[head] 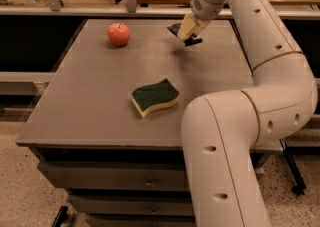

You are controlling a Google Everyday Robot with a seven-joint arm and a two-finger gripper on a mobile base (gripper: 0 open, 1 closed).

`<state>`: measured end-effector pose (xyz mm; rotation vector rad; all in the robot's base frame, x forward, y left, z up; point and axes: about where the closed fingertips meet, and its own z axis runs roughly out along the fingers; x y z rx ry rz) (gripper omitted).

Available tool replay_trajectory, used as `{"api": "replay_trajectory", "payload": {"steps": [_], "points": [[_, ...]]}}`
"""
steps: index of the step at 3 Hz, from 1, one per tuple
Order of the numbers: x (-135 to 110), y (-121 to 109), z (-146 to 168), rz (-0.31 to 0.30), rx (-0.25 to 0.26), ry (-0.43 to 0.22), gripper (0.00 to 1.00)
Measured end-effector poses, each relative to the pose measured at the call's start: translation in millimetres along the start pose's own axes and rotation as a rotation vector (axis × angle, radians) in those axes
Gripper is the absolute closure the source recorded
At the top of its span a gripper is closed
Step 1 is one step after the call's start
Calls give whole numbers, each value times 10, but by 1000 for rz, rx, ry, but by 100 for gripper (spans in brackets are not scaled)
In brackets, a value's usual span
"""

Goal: Pick rxbar blueberry

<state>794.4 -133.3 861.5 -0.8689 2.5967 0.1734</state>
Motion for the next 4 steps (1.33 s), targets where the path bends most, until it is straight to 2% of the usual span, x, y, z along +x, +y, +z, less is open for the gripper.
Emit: {"api": "replay_trajectory", "payload": {"steps": [2,4], "points": [[39,88,-357,-31,-30,-27,100],[9,190,-700,-70,-4,-25,100]]}}
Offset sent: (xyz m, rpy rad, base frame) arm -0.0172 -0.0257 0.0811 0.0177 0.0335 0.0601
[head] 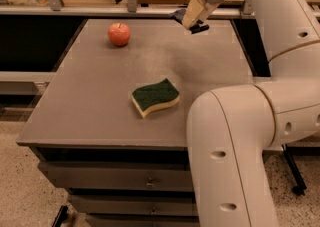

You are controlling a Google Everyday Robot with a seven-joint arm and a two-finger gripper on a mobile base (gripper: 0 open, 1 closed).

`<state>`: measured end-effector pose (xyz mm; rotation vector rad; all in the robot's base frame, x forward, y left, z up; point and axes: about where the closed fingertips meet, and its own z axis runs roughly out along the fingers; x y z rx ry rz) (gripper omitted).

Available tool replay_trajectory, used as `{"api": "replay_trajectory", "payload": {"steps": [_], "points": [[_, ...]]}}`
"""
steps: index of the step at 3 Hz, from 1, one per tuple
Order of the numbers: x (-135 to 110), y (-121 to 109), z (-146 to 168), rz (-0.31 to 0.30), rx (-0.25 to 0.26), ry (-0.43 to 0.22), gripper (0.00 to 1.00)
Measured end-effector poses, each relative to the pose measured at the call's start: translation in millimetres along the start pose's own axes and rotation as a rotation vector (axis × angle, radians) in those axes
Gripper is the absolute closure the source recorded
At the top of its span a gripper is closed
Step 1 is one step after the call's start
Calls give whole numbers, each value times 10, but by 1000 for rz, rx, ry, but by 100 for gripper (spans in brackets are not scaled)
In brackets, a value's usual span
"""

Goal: Pick rxbar blueberry

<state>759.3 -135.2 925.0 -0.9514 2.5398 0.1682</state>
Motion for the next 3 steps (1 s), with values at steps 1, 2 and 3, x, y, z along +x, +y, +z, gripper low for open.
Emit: {"api": "replay_trajectory", "payload": {"steps": [1,2,3], "points": [[-44,55,-109,-25,5,-6,100],[-44,129,-111,-35,-12,7,100],[-43,132,-105,-35,-13,8,100]]}}
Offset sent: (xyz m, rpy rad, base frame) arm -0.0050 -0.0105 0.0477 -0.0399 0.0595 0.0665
